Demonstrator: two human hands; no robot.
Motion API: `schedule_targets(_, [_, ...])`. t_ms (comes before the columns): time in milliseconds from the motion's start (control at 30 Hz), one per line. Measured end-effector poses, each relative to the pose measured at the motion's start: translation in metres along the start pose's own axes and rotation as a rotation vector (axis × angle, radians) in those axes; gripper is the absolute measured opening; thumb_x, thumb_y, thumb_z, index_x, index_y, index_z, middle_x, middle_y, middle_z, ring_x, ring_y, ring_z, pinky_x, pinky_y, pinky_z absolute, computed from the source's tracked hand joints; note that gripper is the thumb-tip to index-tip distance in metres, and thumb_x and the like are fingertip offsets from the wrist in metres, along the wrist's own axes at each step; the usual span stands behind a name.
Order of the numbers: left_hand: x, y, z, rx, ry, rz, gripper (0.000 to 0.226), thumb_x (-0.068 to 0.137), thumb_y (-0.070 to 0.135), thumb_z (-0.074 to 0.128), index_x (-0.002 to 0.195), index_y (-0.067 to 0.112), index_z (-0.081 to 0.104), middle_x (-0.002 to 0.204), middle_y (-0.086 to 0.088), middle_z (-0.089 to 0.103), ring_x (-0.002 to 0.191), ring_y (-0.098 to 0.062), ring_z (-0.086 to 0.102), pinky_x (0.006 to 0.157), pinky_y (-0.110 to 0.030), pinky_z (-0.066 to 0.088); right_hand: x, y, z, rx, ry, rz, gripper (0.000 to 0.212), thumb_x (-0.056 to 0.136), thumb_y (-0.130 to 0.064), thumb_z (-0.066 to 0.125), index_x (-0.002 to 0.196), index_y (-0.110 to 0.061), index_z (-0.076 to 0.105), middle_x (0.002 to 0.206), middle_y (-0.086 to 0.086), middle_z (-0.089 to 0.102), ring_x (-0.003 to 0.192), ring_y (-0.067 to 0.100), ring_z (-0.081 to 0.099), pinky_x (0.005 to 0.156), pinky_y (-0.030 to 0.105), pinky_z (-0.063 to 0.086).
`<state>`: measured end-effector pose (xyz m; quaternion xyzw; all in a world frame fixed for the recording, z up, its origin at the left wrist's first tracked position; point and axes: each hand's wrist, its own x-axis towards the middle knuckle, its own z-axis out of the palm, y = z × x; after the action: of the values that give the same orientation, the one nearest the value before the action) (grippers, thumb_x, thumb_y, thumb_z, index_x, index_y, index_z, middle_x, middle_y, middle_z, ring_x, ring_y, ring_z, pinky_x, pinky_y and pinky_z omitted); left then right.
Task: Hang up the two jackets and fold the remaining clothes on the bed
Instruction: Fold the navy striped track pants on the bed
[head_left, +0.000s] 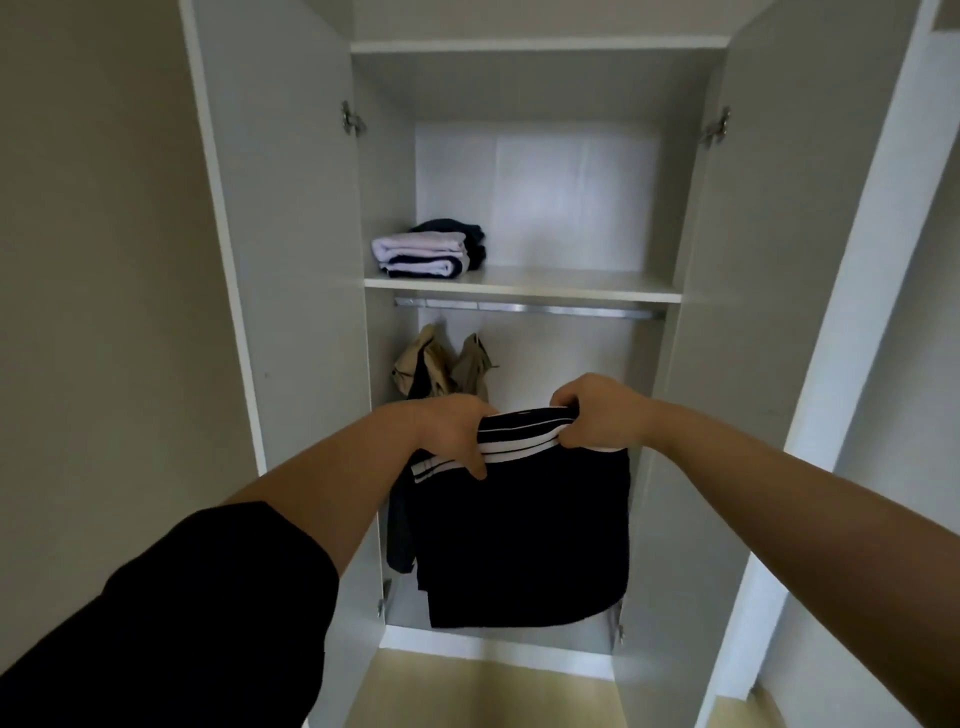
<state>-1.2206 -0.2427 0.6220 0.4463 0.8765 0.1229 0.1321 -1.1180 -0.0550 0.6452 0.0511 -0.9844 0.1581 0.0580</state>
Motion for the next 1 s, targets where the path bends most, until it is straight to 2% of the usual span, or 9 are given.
schedule_targets(100, [0.042, -0.029, -0.030, 0.029, 0.030, -0.028, 0.029, 0.073, 0.012, 0.076, 0.099, 0.010, 0.065, 0.090, -0.002, 0.066, 0.082, -0.016, 0.062, 0.068, -0.018, 0.050, 0.063, 0.020, -0.010, -0.043, 0.003, -0.030, 0.014, 0.076, -0.011, 0.066, 0.068, -0.019, 0.057, 0.062, -0.008, 0.051, 0.058, 0.003, 0.048, 0.049, 0.011, 0.034])
schedule_targets(233, [0.111, -0.066, -0.088, 0.110, 0.114, -0.044, 0.030, 0.071, 0.015, 0.076, 0.099, 0.010, 0.065, 0.095, -0.003, 0.066, 0.084, -0.015, 0.060, 0.071, -0.023, 0.047, 0.154, 0.056, -0.030, -0.057, 0.058, -0.066, 0.008, 0.075, -0.013, 0.065, 0.072, -0.013, 0.058, 0.064, -0.004, 0.052, 0.060, 0.010, 0.049, 0.054, 0.021, 0.038])
schedule_targets(367, [0.182, -0.094, -0.158, 0.124, 0.137, -0.100, 0.033, 0.071, 0.020, 0.078, 0.100, 0.007, 0.067, 0.100, -0.007, 0.069, 0.089, -0.023, 0.064, 0.079, -0.031, 0.051, 0.240, 0.096, -0.066, 0.007, 0.124, -0.051, 0.014, 0.074, -0.013, 0.066, 0.065, -0.020, 0.057, 0.062, -0.005, 0.053, 0.057, 0.009, 0.050, 0.051, 0.016, 0.037])
schedule_targets(433, [0.217, -0.106, -0.190, 0.110, 0.141, -0.084, 0.034, 0.074, 0.017, 0.077, 0.104, 0.006, 0.068, 0.105, -0.008, 0.069, 0.093, -0.022, 0.064, 0.084, -0.031, 0.051, 0.279, 0.113, -0.085, 0.028, 0.161, -0.046, 0.005, 0.074, -0.013, 0.066, 0.071, -0.016, 0.064, 0.065, -0.003, 0.057, 0.057, 0.006, 0.051, 0.050, 0.013, 0.038])
schedule_targets(533, [0.264, -0.117, -0.229, 0.141, 0.231, -0.040, 0.032, 0.075, 0.013, 0.076, 0.104, 0.004, 0.066, 0.102, -0.007, 0.068, 0.089, -0.018, 0.061, 0.075, -0.023, 0.047, 0.328, 0.136, -0.113, 0.016, 0.240, -0.043, 0.007, 0.076, -0.012, 0.066, 0.081, -0.009, 0.068, 0.069, 0.000, 0.060, 0.057, 0.006, 0.052, 0.045, 0.007, 0.037])
schedule_targets(700, [0.346, -0.132, -0.317, 0.371, 0.624, 0.044, 0.020, 0.076, 0.016, 0.073, 0.093, 0.014, 0.063, 0.090, -0.001, 0.063, 0.084, -0.017, 0.057, 0.069, -0.027, 0.044, 0.406, 0.166, -0.180, -0.170, 0.622, -0.087, 0.010, 0.076, -0.017, 0.063, 0.086, -0.017, 0.061, 0.073, -0.005, 0.057, 0.068, 0.016, 0.054, 0.053, 0.024, 0.037])
schedule_targets(833, [0.406, -0.145, -0.363, 0.721, 1.053, 0.150, 0.014, 0.078, 0.013, 0.060, 0.092, 0.016, 0.055, 0.085, -0.001, 0.058, 0.080, -0.024, 0.057, 0.060, -0.030, 0.035, 0.464, 0.195, -0.205, -0.591, 1.015, -0.185, 0.020, 0.069, -0.014, 0.064, 0.088, -0.009, 0.060, 0.077, 0.006, 0.060, 0.070, 0.026, 0.051, 0.064, 0.029, 0.032])
schedule_targets(933, [0.461, -0.180, -0.348, 0.891, 1.038, 0.234, 0.027, 0.076, 0.004, 0.058, 0.102, 0.013, 0.054, 0.101, -0.006, 0.057, 0.091, -0.026, 0.053, 0.068, -0.033, 0.037, 0.504, 0.234, -0.173, -0.726, 0.982, -0.200, 0.032, 0.056, -0.008, 0.073, 0.084, -0.004, 0.059, 0.077, 0.013, 0.061, 0.068, 0.033, 0.055, 0.061, 0.034, 0.039])
schedule_targets(1000, [0.502, -0.211, -0.320, 0.980, 0.822, 0.190, 0.038, 0.080, 0.004, 0.056, 0.116, 0.012, 0.048, 0.117, -0.008, 0.050, 0.106, -0.027, 0.047, 0.077, -0.035, 0.036, 0.531, 0.264, -0.137, -0.746, 0.730, -0.130, 0.042, 0.060, -0.011, 0.073, 0.098, -0.004, 0.057, 0.091, 0.015, 0.060, 0.082, 0.035, 0.058, 0.065, 0.036, 0.042])
